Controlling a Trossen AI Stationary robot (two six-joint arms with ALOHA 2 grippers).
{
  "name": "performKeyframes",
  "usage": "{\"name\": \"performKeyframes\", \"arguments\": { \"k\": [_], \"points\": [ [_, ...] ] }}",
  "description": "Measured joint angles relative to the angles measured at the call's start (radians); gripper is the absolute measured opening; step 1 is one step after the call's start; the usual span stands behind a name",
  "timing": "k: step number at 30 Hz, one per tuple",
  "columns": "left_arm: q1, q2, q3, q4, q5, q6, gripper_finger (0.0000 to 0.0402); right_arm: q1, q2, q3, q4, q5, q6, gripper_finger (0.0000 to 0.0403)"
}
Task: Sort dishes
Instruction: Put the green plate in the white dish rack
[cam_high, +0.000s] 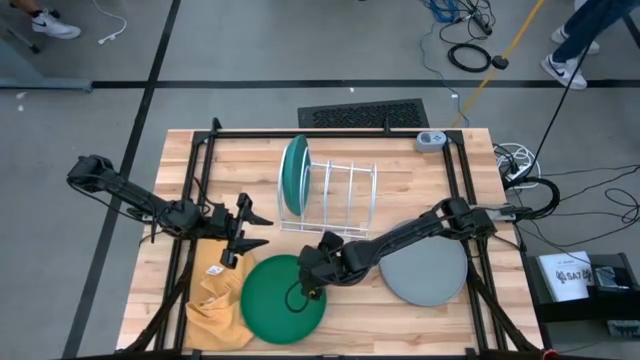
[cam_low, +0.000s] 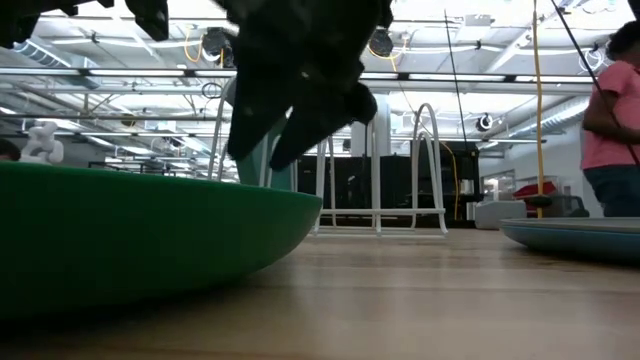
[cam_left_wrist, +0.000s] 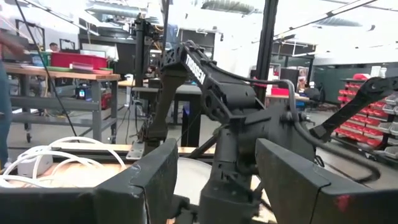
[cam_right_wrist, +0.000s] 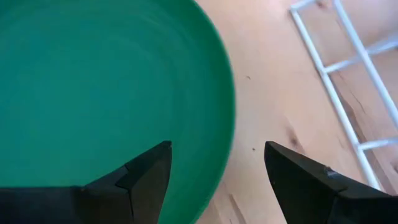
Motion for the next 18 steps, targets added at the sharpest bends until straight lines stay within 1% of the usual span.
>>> {"name": "performKeyframes", "arguments": {
  "k": [4,10,18],
  "points": [
    [-0.018,0.0,0.0,-0.011,0.006,-0.021,0.0217,-0.002,0.014,0.0,-0.002,0.022,0.053,0.0251],
    [-0.056,0.0,0.0,-0.017,0.008,-0.024,0.0217,-0.004,0.016,0.0,-0.002,0.065,0.072,0.0251],
    [-0.108,0.0,0.0,-0.014,0.008,-0.024,0.0217,-0.022,0.016,0.0,-0.029,0.065,0.063,0.0251]
  ]
}}
